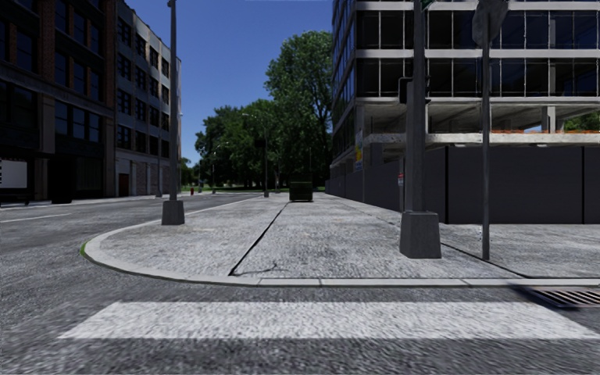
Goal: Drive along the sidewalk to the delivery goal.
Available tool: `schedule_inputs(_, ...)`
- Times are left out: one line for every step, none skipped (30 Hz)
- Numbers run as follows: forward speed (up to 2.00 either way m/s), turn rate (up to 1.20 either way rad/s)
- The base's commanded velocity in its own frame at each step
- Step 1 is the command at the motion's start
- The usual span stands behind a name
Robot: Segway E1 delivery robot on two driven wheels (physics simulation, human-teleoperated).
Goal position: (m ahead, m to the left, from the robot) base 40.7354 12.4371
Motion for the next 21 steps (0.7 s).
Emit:
schedule_inputs(2.00, -0.21)
schedule_inputs(2.00, -0.21)
schedule_inputs(2.00, -0.21)
schedule_inputs(2.00, -0.21)
schedule_inputs(2.00, -0.21)
schedule_inputs(2.00, -0.21)
schedule_inputs(2.00, -0.21)
schedule_inputs(2.00, -0.21)
schedule_inputs(2.00, -0.21)
schedule_inputs(2.00, -0.21)
schedule_inputs(2.00, -0.21)
schedule_inputs(2.00, -0.21)
schedule_inputs(2.00, -0.21)
schedule_inputs(2.00, -0.21)
schedule_inputs(2.00, -0.21)
schedule_inputs(2.00, -0.21)
schedule_inputs(2.00, -0.21)
schedule_inputs(2.00, -0.21)
schedule_inputs(2.00, -0.21)
schedule_inputs(2.00, -0.21)
schedule_inputs(2.00, -0.21)
